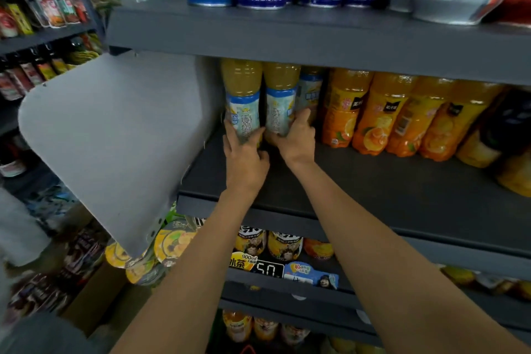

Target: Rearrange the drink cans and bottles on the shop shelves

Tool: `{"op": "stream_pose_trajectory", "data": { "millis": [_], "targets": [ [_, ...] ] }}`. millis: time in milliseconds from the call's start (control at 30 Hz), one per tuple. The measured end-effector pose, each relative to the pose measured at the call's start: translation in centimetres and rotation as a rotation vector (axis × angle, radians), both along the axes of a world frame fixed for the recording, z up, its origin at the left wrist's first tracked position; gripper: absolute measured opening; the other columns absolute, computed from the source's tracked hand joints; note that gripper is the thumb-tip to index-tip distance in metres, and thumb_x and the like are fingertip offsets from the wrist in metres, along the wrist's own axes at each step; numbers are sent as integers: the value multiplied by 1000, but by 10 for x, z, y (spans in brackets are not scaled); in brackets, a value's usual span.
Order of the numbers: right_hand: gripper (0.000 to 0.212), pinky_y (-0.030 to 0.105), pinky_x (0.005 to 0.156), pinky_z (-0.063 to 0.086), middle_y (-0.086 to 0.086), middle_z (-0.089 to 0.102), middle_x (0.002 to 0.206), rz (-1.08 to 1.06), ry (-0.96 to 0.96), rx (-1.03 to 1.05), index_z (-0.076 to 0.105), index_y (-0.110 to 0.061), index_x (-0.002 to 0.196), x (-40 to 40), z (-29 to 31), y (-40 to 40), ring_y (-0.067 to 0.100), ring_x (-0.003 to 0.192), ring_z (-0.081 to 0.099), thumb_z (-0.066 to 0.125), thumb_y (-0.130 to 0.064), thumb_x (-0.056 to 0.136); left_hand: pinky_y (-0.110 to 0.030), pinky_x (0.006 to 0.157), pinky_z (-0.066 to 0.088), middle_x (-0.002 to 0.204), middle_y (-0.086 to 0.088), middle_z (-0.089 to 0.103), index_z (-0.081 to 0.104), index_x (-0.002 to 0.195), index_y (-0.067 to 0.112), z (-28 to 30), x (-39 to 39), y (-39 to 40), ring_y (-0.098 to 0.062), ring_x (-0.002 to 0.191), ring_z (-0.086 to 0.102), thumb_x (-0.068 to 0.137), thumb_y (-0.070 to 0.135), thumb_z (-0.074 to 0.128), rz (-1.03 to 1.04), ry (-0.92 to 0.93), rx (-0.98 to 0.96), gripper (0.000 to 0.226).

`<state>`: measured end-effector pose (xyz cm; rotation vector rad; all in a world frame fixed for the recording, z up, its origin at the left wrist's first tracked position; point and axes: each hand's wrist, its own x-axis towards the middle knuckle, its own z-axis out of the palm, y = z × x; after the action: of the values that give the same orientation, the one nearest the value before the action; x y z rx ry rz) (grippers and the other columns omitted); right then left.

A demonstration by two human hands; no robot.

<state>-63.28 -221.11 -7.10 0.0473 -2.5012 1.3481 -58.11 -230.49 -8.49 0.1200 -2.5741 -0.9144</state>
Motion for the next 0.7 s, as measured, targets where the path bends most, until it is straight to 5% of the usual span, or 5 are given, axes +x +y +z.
{"op": "stream_pose_trajectory", "data": {
  "millis": [333, 500, 700],
  "targets": [
    [63, 41, 100, 39, 17, 34, 134, -75, -85, -20, 34, -10, 135, -8, -1, -18, 35, 122, 41, 69, -14, 82, -34, 109, 18, 146, -16, 19, 57, 126, 24, 5, 11, -21, -37, 131, 23, 83, 6, 58, -3, 70, -60, 47],
    [61, 30, 101, 38, 12, 49, 135, 40, -146, -112, 40, -8, 136, -14, 3, -8, 25, 126, 45, 68, -12, 83, -11, 96, 30, 139, -15, 36, 50, 116, 5, 5, 10, -30, -24, 131, 35, 81, 0, 62, -40, 178, 311, 37],
    [57, 35, 107, 38, 9, 44, 140, 99, -189, -414, 35, -9, 139, 12, -3, 13, 18, 122, 46, 54, 7, 88, -22, 94, 42, 129, -6, 48, 40, 126, 7, 4, 7, -32, -12, 116, 45, 83, 4, 65, -93, 119, 467, 51]
  ]
}}
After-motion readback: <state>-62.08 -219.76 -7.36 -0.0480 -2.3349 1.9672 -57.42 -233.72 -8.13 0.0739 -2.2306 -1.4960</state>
